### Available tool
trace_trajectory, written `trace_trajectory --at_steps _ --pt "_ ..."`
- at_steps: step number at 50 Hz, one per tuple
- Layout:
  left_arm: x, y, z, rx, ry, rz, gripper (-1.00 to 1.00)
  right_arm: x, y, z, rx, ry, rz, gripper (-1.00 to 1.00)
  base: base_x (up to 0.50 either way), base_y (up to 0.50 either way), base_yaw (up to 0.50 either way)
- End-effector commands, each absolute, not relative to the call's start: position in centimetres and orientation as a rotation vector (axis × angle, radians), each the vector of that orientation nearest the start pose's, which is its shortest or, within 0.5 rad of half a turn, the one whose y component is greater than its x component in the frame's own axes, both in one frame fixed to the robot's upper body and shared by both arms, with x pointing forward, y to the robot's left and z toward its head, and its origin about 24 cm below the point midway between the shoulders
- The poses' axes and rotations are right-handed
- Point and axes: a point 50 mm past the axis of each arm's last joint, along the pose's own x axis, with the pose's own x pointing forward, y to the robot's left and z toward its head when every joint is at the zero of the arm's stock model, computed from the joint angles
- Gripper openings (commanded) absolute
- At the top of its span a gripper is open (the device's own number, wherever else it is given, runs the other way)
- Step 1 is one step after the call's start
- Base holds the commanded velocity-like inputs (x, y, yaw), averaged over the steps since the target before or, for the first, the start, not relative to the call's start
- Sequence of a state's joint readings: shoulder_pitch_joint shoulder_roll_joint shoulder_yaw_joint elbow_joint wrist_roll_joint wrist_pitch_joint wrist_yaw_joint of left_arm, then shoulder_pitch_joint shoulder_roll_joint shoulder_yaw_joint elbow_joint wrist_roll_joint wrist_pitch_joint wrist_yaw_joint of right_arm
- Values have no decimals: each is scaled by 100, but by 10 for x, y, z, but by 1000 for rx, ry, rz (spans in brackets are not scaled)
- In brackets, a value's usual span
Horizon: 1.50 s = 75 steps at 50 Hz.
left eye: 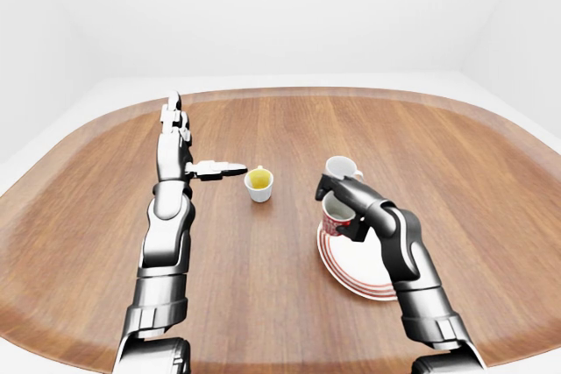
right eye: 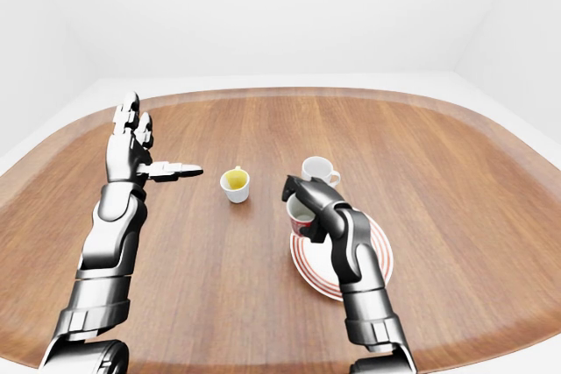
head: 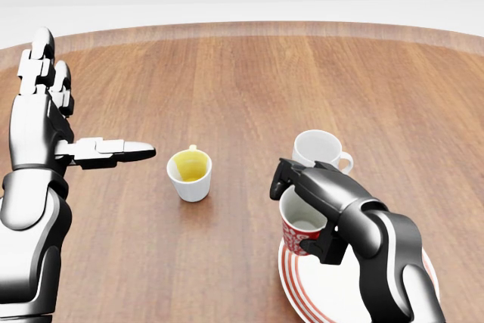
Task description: Pick up the red mug and put it on the plate
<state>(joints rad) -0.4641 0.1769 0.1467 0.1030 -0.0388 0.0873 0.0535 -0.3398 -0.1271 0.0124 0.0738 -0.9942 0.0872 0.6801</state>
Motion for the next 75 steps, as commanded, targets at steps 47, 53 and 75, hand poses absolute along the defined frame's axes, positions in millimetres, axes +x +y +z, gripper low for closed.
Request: trace_trajectory --at_steps 47,53,75 --pt "330 186 146 80 -268 102 100 299 -183 54 -994 275 378 -100 0 0 0" --pt "331 186 143 80 -257 102 100 298 -190 46 -970 300 357 -100 0 0 0" --pt "331 185 143 81 -254 100 100 301 -207 36 -946 345 292 -100 0 0 0"
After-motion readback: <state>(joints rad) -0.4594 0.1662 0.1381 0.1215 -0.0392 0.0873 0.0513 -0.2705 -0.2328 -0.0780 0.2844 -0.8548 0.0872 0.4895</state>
